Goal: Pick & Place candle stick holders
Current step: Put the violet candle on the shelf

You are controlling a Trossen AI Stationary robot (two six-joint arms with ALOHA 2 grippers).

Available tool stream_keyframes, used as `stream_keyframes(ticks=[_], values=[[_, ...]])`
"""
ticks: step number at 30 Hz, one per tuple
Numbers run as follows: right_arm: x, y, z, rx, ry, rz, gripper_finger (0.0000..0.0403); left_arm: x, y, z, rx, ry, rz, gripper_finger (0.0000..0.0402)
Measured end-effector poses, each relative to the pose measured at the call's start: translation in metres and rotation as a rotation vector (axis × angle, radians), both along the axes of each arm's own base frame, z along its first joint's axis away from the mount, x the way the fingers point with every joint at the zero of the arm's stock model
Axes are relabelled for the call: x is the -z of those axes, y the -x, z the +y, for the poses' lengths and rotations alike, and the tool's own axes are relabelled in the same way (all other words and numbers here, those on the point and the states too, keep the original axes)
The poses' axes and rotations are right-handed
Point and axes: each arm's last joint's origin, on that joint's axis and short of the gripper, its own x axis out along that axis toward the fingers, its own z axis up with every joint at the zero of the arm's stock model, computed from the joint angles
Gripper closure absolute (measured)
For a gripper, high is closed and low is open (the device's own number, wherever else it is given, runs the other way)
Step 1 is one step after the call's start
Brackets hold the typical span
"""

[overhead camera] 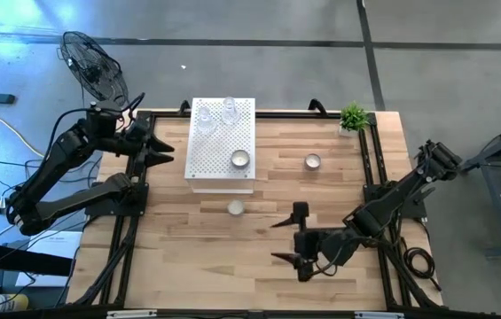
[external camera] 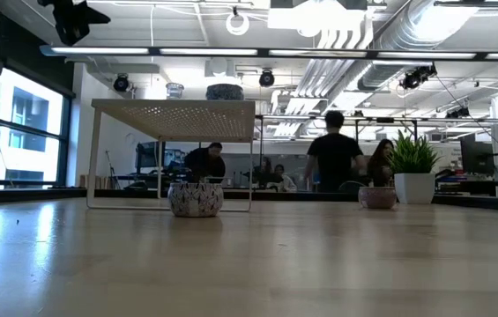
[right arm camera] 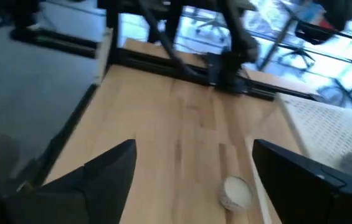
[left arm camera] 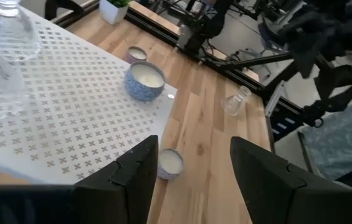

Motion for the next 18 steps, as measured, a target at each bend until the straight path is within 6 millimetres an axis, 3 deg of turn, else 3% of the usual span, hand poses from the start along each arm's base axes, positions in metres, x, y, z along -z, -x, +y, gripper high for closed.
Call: stream_keyframes(ticks=[5, 8, 18], values=[[0.002, -0.002, -0.013, 0.23, 0.014, -0.025, 0.0084, -0.001, 0.002, -0.003, 0.021, -0.001, -0.017, 0.0207], [0.003, 0.008, -0.03, 0.387, 0.005, 0.01, 0.0084, -0.002, 0.006, -0.007, 0.025, -0.008, -0.031, 0.0207], [-0.006, 0.096, -0.098, 0.915, -0.168, 0.081, 0.0084, -0.005, 0.033, -0.032, 0.012, -0.071, -0.113, 0.0207]])
